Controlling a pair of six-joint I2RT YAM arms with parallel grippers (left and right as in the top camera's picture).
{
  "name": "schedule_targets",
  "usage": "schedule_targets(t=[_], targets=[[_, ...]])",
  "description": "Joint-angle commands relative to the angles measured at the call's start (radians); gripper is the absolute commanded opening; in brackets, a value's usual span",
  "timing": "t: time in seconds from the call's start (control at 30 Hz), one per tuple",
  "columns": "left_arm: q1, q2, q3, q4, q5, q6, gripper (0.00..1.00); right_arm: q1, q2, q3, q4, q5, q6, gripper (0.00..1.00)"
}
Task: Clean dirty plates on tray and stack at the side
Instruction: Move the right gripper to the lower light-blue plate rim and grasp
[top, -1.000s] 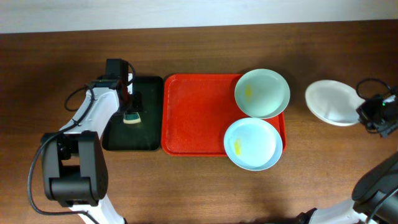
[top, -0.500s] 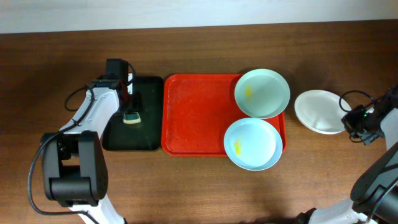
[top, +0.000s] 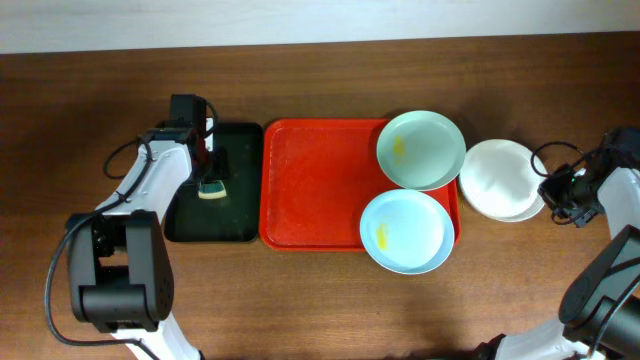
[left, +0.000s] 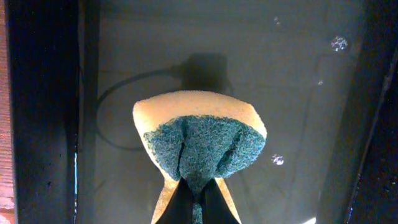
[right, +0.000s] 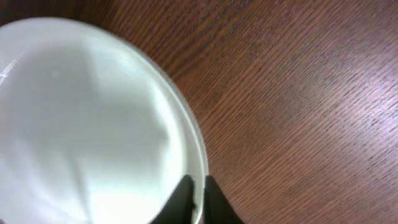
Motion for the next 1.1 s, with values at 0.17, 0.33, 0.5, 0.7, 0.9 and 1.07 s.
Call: schedule_targets(t=[0.17, 0.33, 0.5, 0.7, 0.9, 1.07], targets=[[0.000, 0.007, 0.006, 0.005, 0.012, 0.016, 0.00, 0.032, -0.010, -0.003, -0.012, -0.011, -0.013, 0.40], [0.000, 0.007, 0.006, 0.005, 0.012, 0.016, 0.00, 0.112, -0.010, -0.003, -0.011, -0.011, -0.069, 0.47], [0.000, 0.007, 0.006, 0.005, 0.012, 0.016, 0.00, 0.192, -0.010, -0.003, -0.065, -0.011, -0.088, 0.50], [0.000, 0.007, 0.006, 0.005, 0.012, 0.016, 0.00, 0.254, -0.010, -0.003, -0.272, -0.069, -0.087, 0.50], [0.000, 0.007, 0.006, 0.005, 0.012, 0.016, 0.00, 0.255, -0.010, -0.003, -0.459, -0.154, -0.088, 0.45], [0.000, 0.007, 0.006, 0.005, 0.028, 0.016, 0.00, 0.272, -0.010, -0.003, -0.525, -0.174, -0.111, 0.45]])
